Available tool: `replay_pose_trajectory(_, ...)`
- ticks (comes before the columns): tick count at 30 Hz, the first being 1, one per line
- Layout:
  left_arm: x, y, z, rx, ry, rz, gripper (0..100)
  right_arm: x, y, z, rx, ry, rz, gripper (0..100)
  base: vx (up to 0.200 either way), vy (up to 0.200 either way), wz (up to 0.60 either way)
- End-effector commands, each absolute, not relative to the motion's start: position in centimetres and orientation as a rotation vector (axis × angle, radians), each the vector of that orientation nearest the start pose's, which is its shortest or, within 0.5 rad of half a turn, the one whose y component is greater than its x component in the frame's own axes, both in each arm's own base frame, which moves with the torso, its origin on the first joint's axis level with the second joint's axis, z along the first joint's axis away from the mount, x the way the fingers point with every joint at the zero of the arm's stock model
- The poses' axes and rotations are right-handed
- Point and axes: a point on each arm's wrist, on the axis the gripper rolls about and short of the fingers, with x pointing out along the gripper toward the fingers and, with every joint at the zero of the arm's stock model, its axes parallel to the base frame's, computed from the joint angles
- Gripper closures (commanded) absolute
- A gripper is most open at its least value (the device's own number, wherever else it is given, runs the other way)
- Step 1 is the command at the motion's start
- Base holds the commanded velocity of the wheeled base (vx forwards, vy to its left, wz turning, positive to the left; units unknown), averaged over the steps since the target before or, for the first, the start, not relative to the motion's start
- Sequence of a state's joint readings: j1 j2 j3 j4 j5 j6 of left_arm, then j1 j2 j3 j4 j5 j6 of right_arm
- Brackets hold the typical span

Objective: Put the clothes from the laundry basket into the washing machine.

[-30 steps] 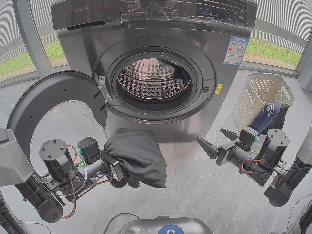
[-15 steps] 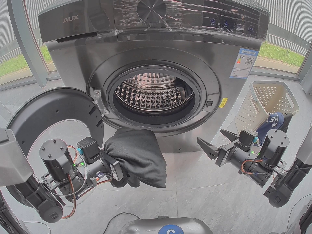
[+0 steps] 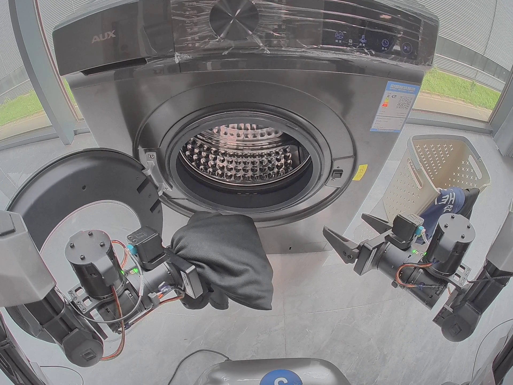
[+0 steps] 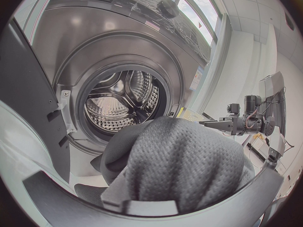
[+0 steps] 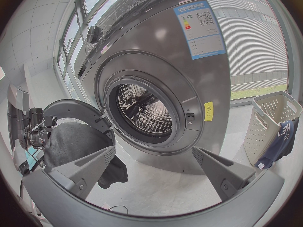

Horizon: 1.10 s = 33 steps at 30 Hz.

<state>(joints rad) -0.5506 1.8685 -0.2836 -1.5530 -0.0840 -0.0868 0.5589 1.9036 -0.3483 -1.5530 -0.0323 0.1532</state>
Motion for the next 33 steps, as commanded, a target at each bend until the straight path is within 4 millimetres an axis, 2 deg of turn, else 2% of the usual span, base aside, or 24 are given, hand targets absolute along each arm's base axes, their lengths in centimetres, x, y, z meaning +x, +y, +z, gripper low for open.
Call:
replay_pose_trajectory(1, 22.5, -13.9, 10.7, -0.077, 0.059, -0.630, 100, 23.6, 14.8, 11.0, 0.152, 0.035, 0.529, 0, 0.000, 0.000, 0.00)
replay_pose_trajectory(7, 22.6, -13.9, 10.7, -0.077, 0.058, -0.626, 100, 22.9, 14.9, 10.3, 0.140, 0.072, 0.544, 0, 0.000, 0.000, 0.00)
replay_pose_trajectory(13, 22.6, -13.9, 10.7, -0.077, 0.058, -0.626, 100, 22.4, 15.1, 10.0, 0.134, 0.089, 0.558, 0, 0.200, 0.000, 0.00)
replay_pose_trajectory(22, 22.6, -13.8, 10.7, -0.077, 0.061, -0.625, 100, 22.4, 15.1, 10.0, 0.134, 0.091, 0.561, 0, 0.000, 0.000, 0.00)
replay_pose_trajectory(28, 22.5, -13.9, 10.6, -0.075, 0.063, -0.627, 100, 22.4, 15.1, 10.0, 0.134, 0.091, 0.561, 0, 0.000, 0.200, 0.00)
replay_pose_trajectory(33, 22.4, -13.9, 10.6, -0.074, 0.065, -0.630, 100, 22.4, 15.1, 10.0, 0.134, 0.091, 0.561, 0, 0.000, 0.000, 0.00)
